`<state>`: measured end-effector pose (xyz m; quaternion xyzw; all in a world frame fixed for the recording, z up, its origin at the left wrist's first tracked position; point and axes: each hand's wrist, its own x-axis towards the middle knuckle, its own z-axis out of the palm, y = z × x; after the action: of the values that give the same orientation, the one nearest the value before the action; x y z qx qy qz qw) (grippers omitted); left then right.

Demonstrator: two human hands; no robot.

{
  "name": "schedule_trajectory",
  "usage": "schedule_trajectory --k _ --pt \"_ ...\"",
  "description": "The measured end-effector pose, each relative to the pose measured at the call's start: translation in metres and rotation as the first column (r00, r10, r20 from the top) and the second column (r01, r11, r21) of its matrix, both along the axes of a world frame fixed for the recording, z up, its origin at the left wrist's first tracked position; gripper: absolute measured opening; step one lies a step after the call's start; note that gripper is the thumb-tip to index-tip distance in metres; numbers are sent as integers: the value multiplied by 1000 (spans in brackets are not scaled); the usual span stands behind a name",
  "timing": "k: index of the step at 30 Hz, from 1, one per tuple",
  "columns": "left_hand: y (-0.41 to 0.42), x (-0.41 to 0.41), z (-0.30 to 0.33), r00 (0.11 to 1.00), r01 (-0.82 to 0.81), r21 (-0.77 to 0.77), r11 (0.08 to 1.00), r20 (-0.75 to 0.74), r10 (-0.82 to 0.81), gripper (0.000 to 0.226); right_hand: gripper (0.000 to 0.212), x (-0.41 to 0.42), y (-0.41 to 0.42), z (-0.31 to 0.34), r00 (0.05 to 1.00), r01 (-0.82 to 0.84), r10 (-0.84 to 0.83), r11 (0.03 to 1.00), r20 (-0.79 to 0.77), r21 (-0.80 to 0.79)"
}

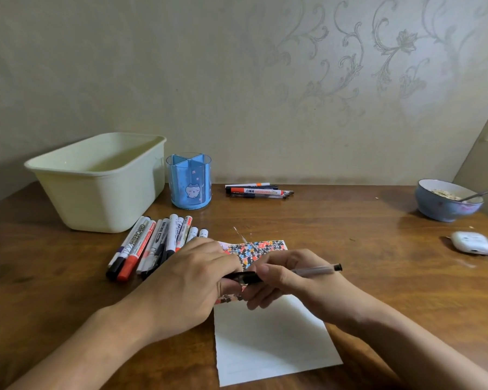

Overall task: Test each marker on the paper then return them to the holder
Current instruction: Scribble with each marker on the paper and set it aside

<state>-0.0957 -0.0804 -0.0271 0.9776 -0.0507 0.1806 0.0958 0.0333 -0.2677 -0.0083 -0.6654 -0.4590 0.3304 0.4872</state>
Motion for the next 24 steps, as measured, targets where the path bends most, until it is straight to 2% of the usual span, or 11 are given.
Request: schedule_trajectory --k 4,7,9,15,17,19,21,24 --pt "20 -1 0 997 -54 -42 998 61 56 25 35 9 -8 3 997 -22 24 999 -69 34" --pt "34 -4 8 979 -105 -171 980 158 132 29 39 22 -14 7 994 77 -70 994 -88 82" --pt "33 -4 12 966 -138 -178 974 194 173 37 37 28 -15 7 989 136 -128 986 -76 98" --pt "18 -5 11 983 -136 -103 985 109 147 15 16 40 -19 6 973 232 -232 972 -11 41" --pt "13 -6 12 989 -140 -157 978 20 145 15 13 43 -21 6 972 231 -231 973 34 11" --pt "10 -6 11 990 -138 -173 975 -48 132 18 7 44 -21 4 964 226 -220 974 151 -25" --pt "8 -5 9 993 -108 -138 985 -61 100 23 5 44 -20 1 933 243 -213 968 289 -70" --pt "7 -5 10 982 -108 -18 994 -156 104 31 8 44 -18 -3 924 241 -198 966 327 -97"
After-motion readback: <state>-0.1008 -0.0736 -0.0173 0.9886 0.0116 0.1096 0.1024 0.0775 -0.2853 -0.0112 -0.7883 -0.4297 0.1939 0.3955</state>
